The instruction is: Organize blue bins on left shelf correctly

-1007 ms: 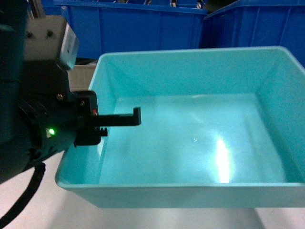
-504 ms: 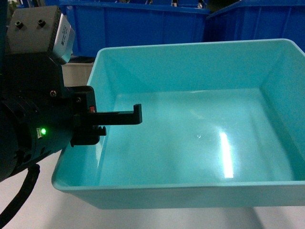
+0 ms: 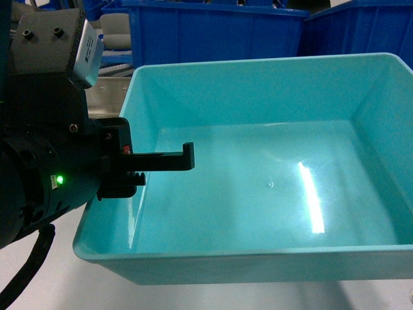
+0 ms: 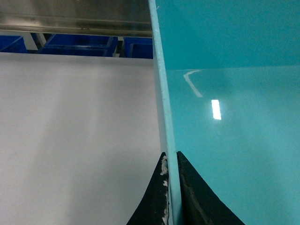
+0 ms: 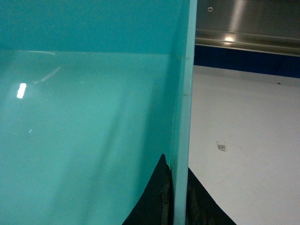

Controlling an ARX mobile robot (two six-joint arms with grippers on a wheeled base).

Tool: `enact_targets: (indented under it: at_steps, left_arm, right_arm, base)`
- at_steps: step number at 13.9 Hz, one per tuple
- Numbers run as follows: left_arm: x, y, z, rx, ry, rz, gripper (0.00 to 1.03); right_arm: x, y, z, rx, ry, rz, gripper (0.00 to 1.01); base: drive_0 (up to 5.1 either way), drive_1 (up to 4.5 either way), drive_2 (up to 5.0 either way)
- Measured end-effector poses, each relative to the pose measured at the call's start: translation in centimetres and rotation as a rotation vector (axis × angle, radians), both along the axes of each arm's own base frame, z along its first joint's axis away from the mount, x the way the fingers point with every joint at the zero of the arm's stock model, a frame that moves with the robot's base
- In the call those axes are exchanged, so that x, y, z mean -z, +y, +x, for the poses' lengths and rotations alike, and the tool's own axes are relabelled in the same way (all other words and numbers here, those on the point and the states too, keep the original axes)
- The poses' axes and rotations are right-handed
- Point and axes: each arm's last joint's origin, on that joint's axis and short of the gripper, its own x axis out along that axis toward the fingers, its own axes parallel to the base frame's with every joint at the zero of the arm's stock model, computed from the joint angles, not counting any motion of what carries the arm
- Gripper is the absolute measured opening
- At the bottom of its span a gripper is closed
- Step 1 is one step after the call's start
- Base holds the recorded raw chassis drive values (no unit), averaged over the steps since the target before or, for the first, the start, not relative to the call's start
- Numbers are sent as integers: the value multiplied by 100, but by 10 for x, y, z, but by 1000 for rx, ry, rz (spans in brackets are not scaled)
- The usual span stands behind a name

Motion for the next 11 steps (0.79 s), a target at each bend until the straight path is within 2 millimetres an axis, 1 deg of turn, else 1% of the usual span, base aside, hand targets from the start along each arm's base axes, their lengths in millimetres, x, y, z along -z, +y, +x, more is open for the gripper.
enact_targets:
  at_steps: [11]
  left_arm:
    - [0,1,0,-5,0,1,2]
  right_arm:
    - [0,0,0,0,0,0,2]
  base:
    - [-508,237,237]
